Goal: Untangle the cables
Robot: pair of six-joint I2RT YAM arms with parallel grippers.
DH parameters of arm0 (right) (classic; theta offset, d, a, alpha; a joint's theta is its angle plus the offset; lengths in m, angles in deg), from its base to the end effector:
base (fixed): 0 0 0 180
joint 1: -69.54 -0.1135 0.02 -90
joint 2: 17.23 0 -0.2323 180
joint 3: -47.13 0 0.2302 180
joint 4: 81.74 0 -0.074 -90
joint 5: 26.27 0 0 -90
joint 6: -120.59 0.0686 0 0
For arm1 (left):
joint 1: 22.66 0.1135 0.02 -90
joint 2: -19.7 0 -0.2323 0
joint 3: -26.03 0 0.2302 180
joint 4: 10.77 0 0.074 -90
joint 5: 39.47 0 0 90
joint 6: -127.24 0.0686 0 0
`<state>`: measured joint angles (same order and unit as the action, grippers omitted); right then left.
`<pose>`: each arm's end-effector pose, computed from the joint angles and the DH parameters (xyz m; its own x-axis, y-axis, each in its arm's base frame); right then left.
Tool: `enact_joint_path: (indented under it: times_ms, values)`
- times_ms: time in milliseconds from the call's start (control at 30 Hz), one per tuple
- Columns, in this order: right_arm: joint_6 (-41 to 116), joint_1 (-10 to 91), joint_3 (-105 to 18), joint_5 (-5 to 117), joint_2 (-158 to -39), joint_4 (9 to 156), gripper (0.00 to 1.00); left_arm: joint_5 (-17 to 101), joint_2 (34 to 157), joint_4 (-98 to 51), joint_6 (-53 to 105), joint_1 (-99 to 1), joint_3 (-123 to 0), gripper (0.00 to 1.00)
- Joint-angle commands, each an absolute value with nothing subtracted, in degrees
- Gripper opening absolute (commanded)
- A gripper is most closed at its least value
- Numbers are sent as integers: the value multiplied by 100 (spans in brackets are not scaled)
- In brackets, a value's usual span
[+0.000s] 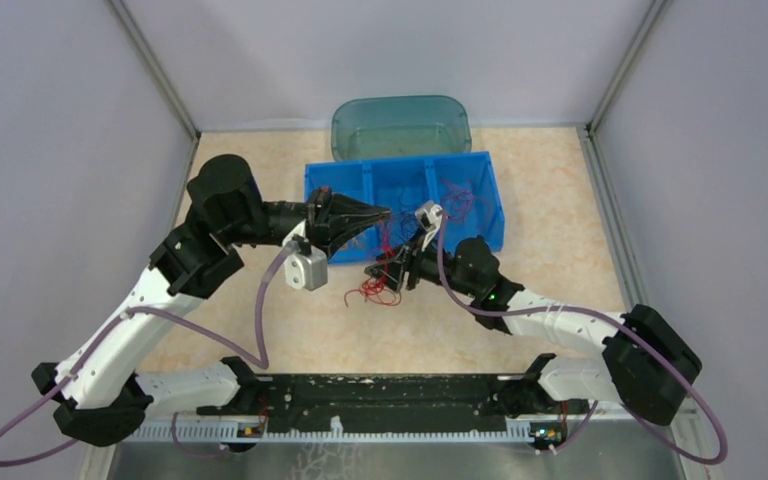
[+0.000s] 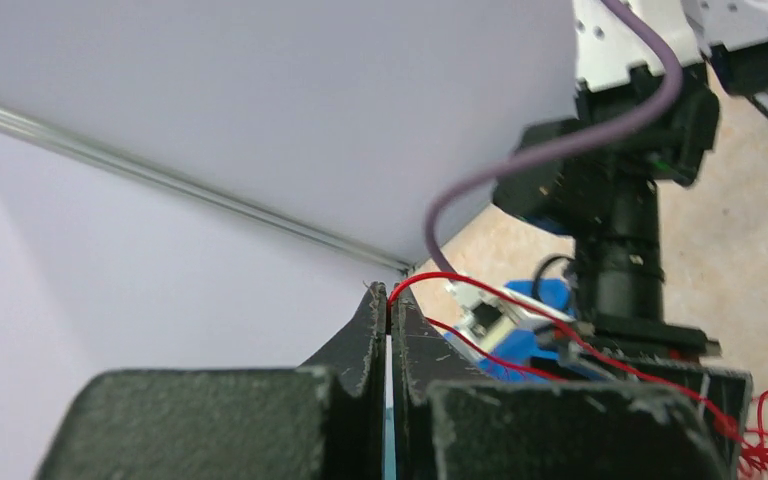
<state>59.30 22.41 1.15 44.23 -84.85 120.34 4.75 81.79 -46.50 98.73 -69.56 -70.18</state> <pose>0.1766 0.2239 0.2445 -0.4364 0.1955 -0.8783 -0.8076 0.3452 0.4781 0.1169 -0.1969 0.4445 0.8684 -0.0311 -0.4948 0.4936 -0.0402 0.8688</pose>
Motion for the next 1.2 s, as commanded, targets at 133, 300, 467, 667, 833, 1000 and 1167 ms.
enact_joint_path:
  times_ms: [133,300,467,667,833,1000,1167]
  values:
    - [6043,2132,444,5066,-8654,12668,52,436,8373,-3854,8844,-6995,-7851,0]
    - [6033,2066,640,5187,-8690,12609,52,594,8540,-3693,8892,-6995,-8448,0]
    - [5948,1923,741,5438,-8706,12406,55,720,8682,-3454,9049,-6995,-8943,0]
    - [5565,1590,546,6036,-8741,11797,61,905,8761,-2793,8950,-6995,-9176,0]
    - [5440,1541,509,6445,-8670,11494,63,1166,8878,-2357,8930,-6995,-9457,0]
    - [5423,1548,589,6514,-8620,11467,62,1326,8952,-1997,9233,-6995,-9517,0]
    - [5436,1544,728,6538,-8576,11475,56,1489,9008,-1631,9359,-6995,-9570,0]
